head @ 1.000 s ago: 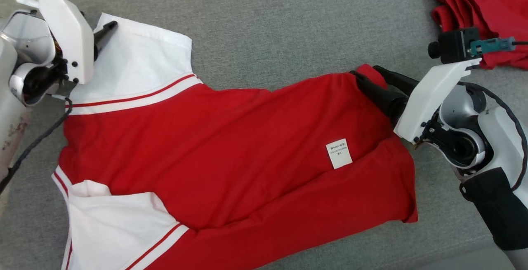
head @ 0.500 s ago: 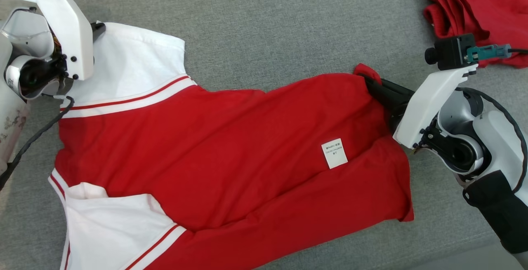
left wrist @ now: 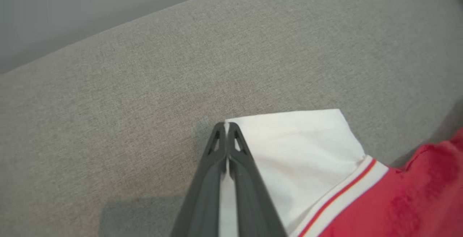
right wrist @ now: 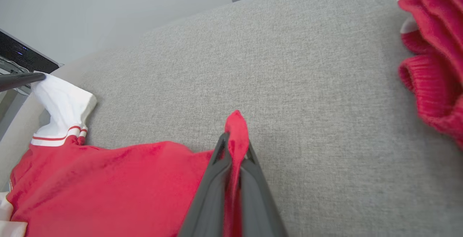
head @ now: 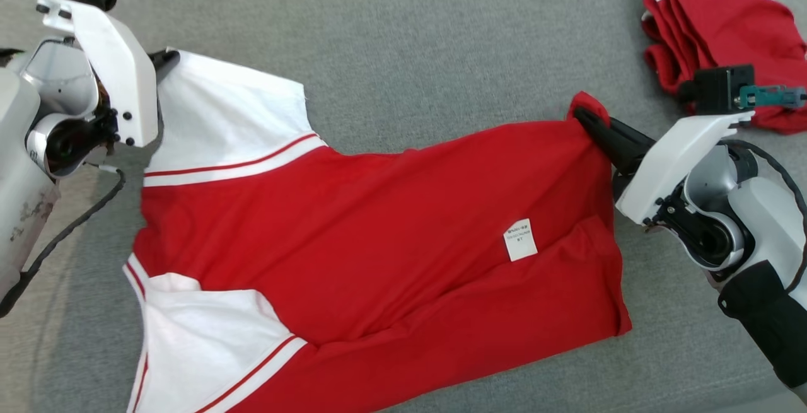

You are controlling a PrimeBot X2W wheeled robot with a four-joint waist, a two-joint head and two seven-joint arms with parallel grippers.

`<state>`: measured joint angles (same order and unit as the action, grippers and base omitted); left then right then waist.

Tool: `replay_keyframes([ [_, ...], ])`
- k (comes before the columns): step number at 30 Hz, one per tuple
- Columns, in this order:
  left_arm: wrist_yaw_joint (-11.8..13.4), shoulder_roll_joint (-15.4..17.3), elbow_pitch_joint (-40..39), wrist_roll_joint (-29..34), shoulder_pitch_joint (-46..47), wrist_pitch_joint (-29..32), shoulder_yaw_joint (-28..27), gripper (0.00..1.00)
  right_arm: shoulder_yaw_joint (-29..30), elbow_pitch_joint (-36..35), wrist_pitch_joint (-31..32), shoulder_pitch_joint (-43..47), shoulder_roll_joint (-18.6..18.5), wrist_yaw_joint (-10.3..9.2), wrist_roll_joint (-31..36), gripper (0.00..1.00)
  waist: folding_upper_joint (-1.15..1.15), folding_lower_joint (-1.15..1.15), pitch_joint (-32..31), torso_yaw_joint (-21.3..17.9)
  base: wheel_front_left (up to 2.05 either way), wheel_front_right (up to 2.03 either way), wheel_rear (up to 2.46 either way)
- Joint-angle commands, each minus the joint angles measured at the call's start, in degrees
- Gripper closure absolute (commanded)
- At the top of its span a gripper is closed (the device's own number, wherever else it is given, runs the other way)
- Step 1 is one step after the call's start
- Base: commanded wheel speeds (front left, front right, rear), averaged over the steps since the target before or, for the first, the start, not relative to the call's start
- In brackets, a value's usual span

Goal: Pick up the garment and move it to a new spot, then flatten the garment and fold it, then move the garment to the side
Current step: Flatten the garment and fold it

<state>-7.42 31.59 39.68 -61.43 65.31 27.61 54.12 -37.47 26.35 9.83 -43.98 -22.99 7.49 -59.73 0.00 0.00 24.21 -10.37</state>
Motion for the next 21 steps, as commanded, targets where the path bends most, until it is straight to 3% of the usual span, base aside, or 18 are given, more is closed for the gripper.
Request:
replay_keyframes([
  [1,-0.1,0.8,-0.1,-0.8,-0.9,-0.7,0.2,1.0,-0.2,1.5,-0.9,0.7,-0.7,0.01,-0.4,1.0,0.0,0.0,-2.3,1.3,0.0,0.0,0.0],
  [13,-0.1,3.2,-5.1,-5.1,-5.9,-1.0,3.4,1.0,-2.1,6.9,-3.5,3.3,-1.6,0.01,-3.0,1.0,0.0,0.0,-9.5,4.6,0.0,0.0,0.0],
  [21,-0.1,7.3,-14.6,-11.9,-10.8,7.9,6.6,1.0,-4.5,5.9,-1.9,6.4,-3.9,0.01,-4.9,1.0,0.0,0.0,-14.8,6.2,0.0,0.0,0.0],
])
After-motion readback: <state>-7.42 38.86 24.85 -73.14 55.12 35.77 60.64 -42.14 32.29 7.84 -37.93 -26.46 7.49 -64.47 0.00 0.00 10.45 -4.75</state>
